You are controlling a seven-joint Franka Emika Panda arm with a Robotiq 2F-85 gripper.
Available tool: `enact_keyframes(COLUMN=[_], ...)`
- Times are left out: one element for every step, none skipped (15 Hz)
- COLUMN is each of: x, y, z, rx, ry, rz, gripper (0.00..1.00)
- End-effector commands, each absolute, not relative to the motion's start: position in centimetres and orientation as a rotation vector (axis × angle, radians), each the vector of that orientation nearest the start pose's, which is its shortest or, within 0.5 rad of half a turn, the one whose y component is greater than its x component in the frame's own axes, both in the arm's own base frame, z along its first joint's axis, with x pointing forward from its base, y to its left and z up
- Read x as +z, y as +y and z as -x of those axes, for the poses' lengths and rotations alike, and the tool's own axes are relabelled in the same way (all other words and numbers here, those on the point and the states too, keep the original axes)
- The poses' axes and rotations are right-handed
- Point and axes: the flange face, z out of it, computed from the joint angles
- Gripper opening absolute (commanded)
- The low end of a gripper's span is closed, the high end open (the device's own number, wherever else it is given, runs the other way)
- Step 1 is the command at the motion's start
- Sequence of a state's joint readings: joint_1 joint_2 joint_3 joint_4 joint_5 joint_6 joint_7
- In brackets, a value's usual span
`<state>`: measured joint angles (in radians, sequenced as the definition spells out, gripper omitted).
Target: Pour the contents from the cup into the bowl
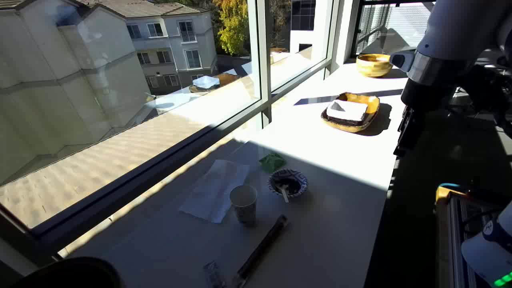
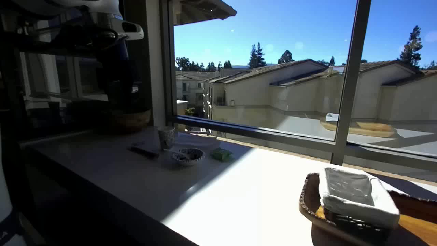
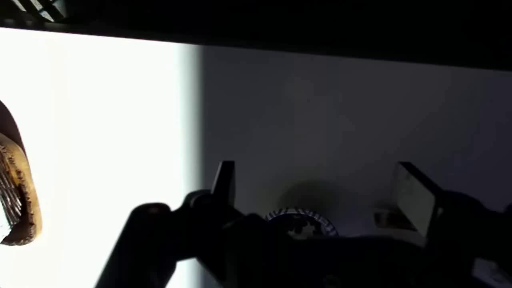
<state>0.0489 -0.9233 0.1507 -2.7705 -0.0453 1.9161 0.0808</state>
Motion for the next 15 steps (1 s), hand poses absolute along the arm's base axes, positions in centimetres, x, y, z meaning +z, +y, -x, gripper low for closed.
enact_keyframes(x=[45.5,44.9,44.7,44.6,44.5,44.5,44.5,44.5,44.5,44.3,44.1,44.0,43.8,43.6,43.2], y=[5.1,5.0,5.0,5.0,5.0,5.0,5.0,5.0,5.0,5.1,5.3,5.5,5.8,6.1,6.6], z=[-28.0,-27.9,-27.8,-27.9,-27.9,-27.9,-27.9,-27.9,-27.9,-28.6,-29.7,-30.6,-31.8,-33.0,-34.3], rx=[-0.109,-0.086,-0.074,-0.069,-0.068,-0.068,-0.068,-0.068,-0.068,-0.058,-0.066,-0.073,-0.071,-0.079,-0.081], ry=[-0.126,-0.126,-0.126,-0.126,-0.126,-0.126,-0.126,-0.126,-0.126,-0.066,-0.02,0.028,0.097,0.16,0.222], rz=[3.294,3.296,3.297,3.297,3.297,3.297,3.297,3.297,3.297,3.292,3.29,3.276,3.266,3.251,3.228], gripper=[1.0,1.0,1.0,1.0,1.0,1.0,1.0,1.0,1.0,1.0,1.0,1.0,1.0,1.0,1.0])
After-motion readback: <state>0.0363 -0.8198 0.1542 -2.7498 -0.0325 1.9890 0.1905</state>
